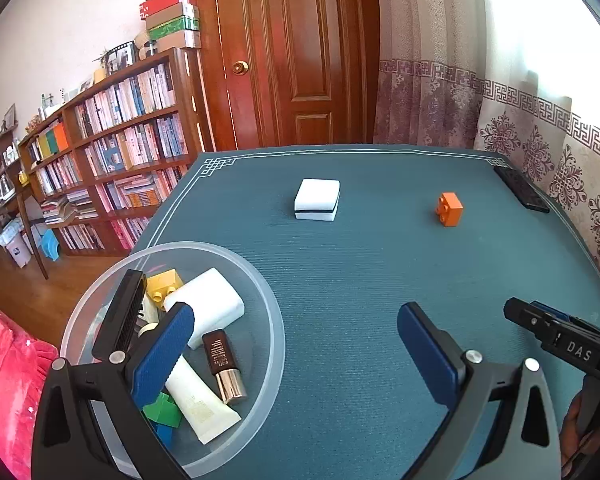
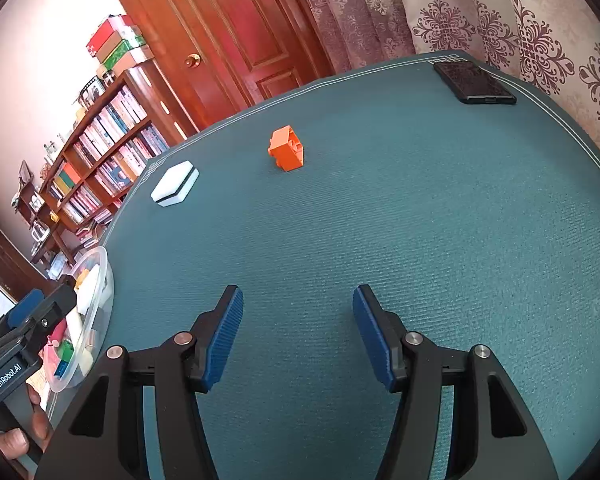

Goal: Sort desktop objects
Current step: 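Withdraw both open tools from the bowl toward the orange brick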

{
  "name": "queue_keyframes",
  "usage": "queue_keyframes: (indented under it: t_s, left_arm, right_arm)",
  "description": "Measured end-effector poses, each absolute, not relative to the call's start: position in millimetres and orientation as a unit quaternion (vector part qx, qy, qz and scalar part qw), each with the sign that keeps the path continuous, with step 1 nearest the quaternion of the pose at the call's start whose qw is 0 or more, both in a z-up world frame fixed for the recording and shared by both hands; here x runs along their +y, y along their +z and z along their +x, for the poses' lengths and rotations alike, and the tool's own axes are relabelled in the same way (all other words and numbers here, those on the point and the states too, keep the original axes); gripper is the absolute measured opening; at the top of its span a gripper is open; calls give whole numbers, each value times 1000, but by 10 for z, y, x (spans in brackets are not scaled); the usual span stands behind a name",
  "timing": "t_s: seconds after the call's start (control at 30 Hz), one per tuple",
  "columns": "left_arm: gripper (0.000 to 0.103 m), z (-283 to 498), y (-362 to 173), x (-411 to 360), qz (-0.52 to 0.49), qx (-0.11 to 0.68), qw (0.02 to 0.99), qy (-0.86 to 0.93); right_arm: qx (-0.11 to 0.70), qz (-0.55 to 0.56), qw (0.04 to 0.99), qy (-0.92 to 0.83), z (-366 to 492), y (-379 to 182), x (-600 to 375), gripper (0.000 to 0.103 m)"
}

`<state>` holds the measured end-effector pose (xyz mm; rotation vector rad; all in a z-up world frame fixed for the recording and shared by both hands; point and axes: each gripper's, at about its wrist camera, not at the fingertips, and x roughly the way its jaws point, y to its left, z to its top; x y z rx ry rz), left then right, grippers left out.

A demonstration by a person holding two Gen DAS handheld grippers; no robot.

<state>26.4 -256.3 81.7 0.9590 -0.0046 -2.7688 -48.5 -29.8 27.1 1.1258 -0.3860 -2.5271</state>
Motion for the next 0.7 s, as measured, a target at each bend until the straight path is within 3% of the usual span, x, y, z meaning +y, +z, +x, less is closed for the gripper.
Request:
queue_keyframes:
  t_s: [0.7]
  left_arm:
    - [102, -286, 763, -2545, 355, 8, 83, -931]
  right_arm:
    - [-105, 381, 154, -906, -983, 402, -358, 61]
